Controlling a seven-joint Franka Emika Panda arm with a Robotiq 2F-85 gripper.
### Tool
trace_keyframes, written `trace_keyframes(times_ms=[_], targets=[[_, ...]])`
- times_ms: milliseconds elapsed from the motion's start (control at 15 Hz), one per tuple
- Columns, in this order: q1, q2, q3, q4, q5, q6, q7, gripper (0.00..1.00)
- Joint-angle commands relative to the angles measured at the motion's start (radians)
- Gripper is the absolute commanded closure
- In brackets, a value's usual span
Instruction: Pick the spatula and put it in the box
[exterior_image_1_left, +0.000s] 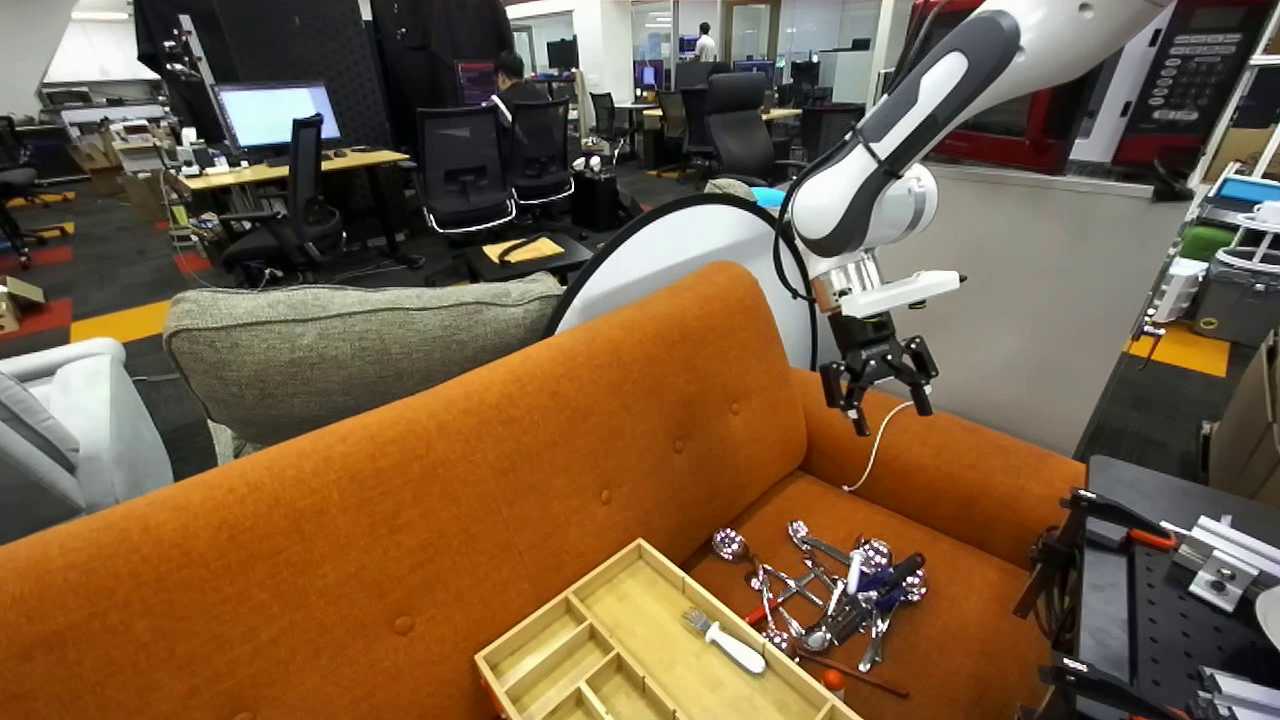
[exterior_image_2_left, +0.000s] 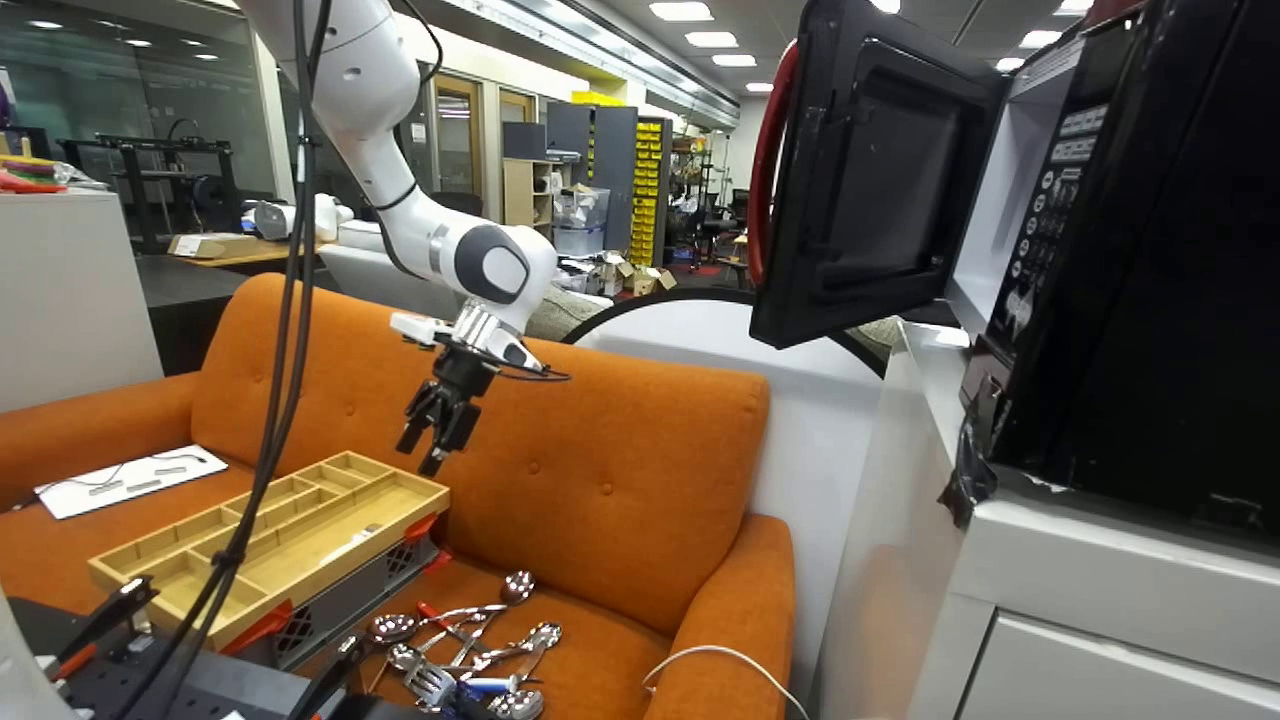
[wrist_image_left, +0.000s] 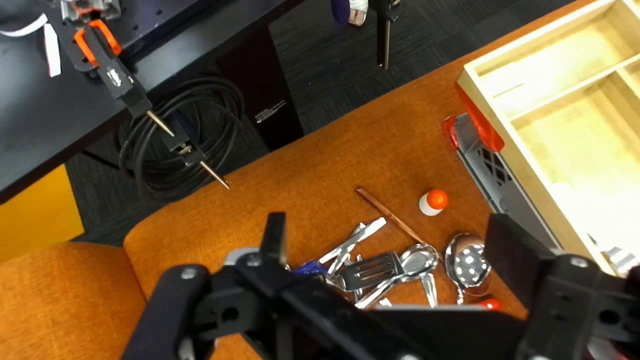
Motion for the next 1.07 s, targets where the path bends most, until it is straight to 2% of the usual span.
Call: trace_keyframes(times_ms=[0,400,1000], targets=[[-0.008,0.065,-0.011,-0.001,0.071,0.021,0.098,0.0],[-0.015,0.148,-0.039,-0.022,0.194,-0.029,0.26,0.0],[-0.005,0.16,-0.043,-0.021,0.192,-0.026,0.256,0.0]])
